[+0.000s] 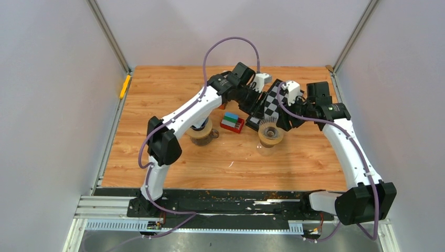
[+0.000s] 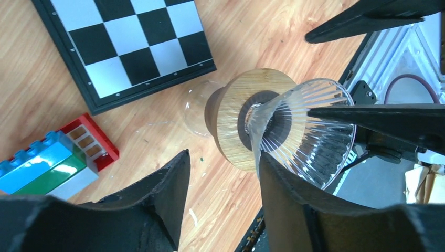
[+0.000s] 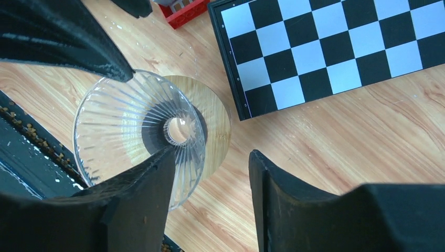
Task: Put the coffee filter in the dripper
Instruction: Place the coffee dripper in the dripper holder.
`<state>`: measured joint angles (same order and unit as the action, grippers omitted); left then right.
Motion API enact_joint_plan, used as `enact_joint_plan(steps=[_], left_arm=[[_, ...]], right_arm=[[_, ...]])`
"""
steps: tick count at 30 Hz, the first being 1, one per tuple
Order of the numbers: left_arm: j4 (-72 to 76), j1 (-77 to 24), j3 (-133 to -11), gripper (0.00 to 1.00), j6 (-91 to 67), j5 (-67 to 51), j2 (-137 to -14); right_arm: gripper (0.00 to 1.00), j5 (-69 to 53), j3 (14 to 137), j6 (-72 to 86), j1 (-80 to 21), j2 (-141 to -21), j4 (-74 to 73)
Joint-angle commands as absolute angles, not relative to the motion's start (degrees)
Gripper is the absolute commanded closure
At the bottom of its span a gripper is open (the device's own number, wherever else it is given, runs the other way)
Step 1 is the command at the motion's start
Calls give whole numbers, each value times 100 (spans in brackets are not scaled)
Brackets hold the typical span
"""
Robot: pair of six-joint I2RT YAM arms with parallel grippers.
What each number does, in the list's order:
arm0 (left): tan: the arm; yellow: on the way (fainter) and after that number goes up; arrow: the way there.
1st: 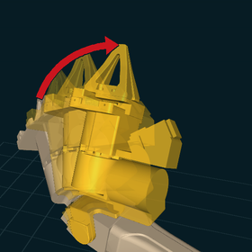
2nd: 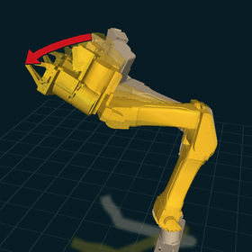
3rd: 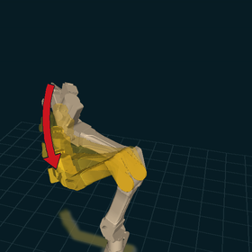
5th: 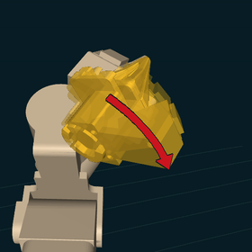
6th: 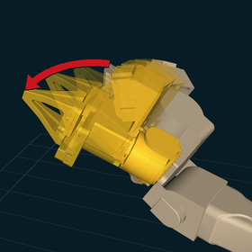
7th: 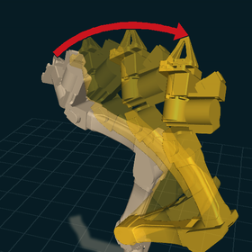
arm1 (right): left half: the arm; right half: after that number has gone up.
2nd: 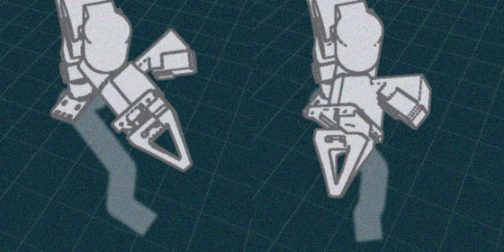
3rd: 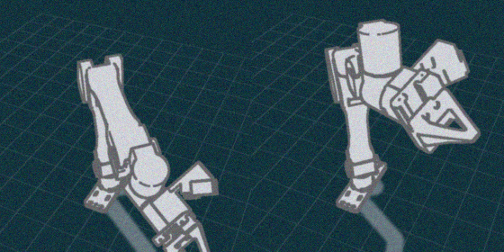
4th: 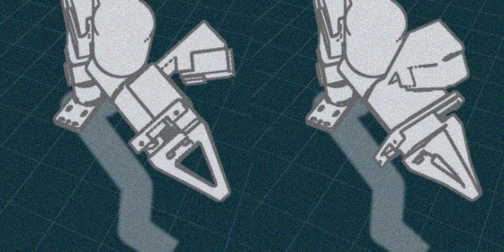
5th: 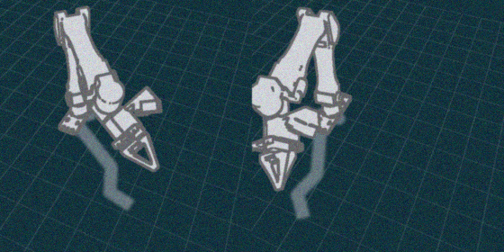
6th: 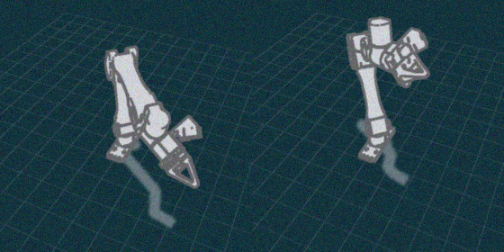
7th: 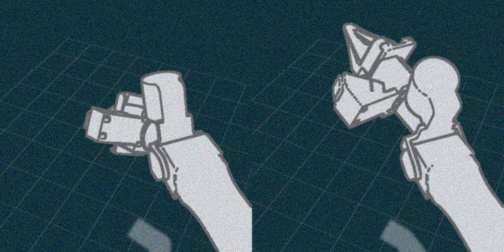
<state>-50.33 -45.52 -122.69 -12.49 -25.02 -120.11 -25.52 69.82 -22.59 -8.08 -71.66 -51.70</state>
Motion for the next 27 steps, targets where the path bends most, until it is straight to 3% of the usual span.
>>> enact_joint_plan(steps=[1,6,14,22,27], left_arm=[[-5027,-4273,-12560,41,-1110,-2682,-11733],[-4727,-3716,-12491,38,-1028,-2450,-11528],[-4307,-3257,-12329,36,-888,-2572,-11375],[-4237,-3097,-12539,37,-704,-1476,-11642],[-4131,-2940,-12540,38,-699,-1448,-11778]], right_arm=[[43,-2465,7425,-2307,-790,-7065,-5289],[34,-2441,7696,-2271,-790,-6909,-5233],[33,-2649,7524,-2155,-782,-6810,-4914],[34,-2955,7323,-2172,-782,-6651,-4706],[34,-3256,7204,-2217,-778,-6767,-4598]])
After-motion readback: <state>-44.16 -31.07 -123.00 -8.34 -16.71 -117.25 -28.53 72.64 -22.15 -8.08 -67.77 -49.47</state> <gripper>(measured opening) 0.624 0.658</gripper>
